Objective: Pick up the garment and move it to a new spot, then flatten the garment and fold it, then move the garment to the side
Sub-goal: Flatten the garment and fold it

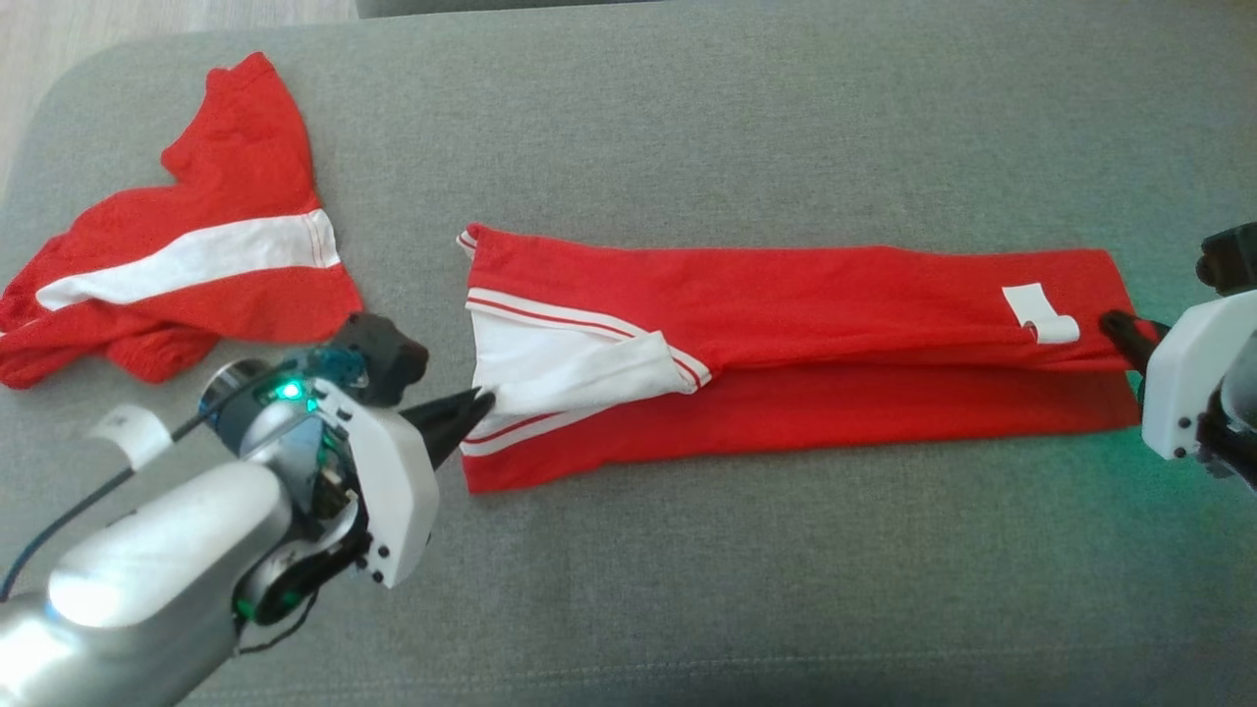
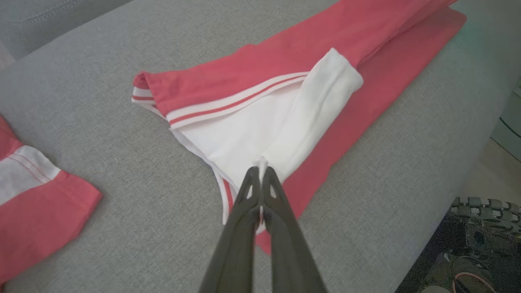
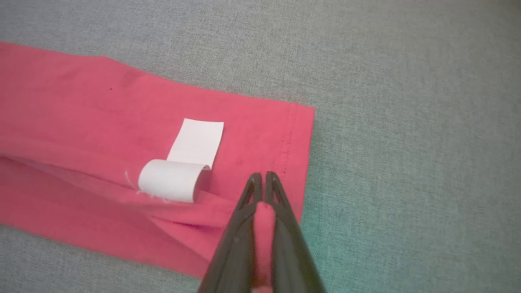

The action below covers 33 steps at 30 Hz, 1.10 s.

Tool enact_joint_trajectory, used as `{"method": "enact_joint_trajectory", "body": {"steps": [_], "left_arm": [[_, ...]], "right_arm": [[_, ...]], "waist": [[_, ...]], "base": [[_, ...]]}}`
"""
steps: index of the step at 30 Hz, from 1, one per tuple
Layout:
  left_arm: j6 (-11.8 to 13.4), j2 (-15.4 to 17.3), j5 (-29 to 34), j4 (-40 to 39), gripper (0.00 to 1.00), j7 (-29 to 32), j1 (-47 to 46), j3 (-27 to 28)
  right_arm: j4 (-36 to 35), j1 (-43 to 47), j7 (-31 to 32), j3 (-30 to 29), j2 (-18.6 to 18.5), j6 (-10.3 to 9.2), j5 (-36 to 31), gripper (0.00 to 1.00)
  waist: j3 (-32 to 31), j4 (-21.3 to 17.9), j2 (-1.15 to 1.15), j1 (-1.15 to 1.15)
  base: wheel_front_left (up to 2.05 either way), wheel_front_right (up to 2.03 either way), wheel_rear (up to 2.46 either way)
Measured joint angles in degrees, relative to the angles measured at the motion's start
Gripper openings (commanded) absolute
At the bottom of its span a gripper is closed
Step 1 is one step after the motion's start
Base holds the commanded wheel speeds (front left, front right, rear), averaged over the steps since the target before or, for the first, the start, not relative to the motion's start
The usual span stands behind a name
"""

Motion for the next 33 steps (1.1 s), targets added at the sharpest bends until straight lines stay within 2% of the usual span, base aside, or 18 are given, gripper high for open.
{"method": "enact_joint_trajectory", "body": {"steps": [1, 2, 3, 4, 8, 13, 21, 24, 26, 30, 33], "left_arm": [[0.0, -0.1, 0.1, 0.3, 0.00, 0.0, 0.0, -0.4], [0.0, -0.2, 0.1, 0.6, 0.24, 0.0, 0.0, -0.7], [0.1, -0.4, 0.2, 0.9, 0.71, 0.0, 0.1, -0.8], [0.6, -0.6, 0.7, 1.3, 1.00, -0.5, 0.2, -0.8], [2.2, -1.1, 1.4, 3.4, 1.00, -3.1, 1.5, -0.6], [5.2, -1.9, 0.9, 4.8, 1.00, -9.1, 3.7, 2.2], [11.6, -5.6, -5.4, 5.8, 1.00, -22.7, 5.6, 14.8], [13.2, -7.6, -6.1, 4.8, 1.00, -24.3, 7.9, 20.9], [14.0, -9.7, -4.3, 2.6, 1.00, -24.3, 10.4, 26.0], [13.7, -16.5, 3.1, -2.1, 1.00, -24.5, 16.8, 37.4], [10.6, -19.8, 10.3, -2.4, 1.00, -24.7, 22.0, 39.5]], "right_arm": [[-0.1, 0.0, 0.0, 0.0, 0.0, 0.00, 0.0, 1.00], [-0.1, 0.0, 0.1, -0.2, 0.0, 0.00, 0.0, 1.00], [0.0, 0.0, 0.2, -0.5, 0.1, 0.00, 0.0, 1.00], [0.0, 0.0, 0.3, -0.8, 0.1, 0.00, 0.0, 1.00], [0.3, 0.1, -0.2, -2.6, 0.2, 0.00, 0.0, 1.00], [-0.3, 1.5, -4.2, -7.0, 1.4, 0.00, 0.9, 1.00], [-4.6, 2.8, -18.6, -15.0, 5.1, 0.00, 2.4, 1.00], [-6.1, 4.9, -23.6, -16.8, 7.3, 0.00, 1.4, 1.00], [-6.8, 6.3, -27.0, -18.6, 9.2, 0.00, 0.4, 1.00], [-8.0, 8.1, -31.9, -22.2, 13.4, 0.00, -2.7, 1.00], [-8.0, 10.2, -33.2, -25.6, 17.1, 0.00, -4.5, 1.00]], "waist": [[0.0, -0.1, 0.00, 0.00], [-0.1, -0.2, 0.00, 0.00], [-0.2, -0.3, 0.00, 0.00], [-0.2, -0.4, 0.00, 0.00], [-0.6, -0.9, 0.00, 0.00], [-1.5, -1.2, 0.00, 0.00], [-3.1, -1.0, 0.00, 0.00], [-3.6, -0.9, 0.00, 0.00], [-3.8, -0.8, 0.00, 0.00], [-4.2, -0.3, 0.00, 0.00], [-4.7, 0.1, 0.00, 0.00]], "base": [[0.00, 0.00, 0.00], [0.00, 0.00, 0.00], [0.00, 0.00, 0.00], [0.00, 0.00, 0.00], [0.00, 0.00, 0.00], [0.00, 0.00, 0.00], [0.00, 0.00, 0.00], [0.00, 0.00, 0.00], [0.00, 0.00, 0.00], [0.00, 0.00, 0.00], [0.00, 0.00, 0.00]]}}
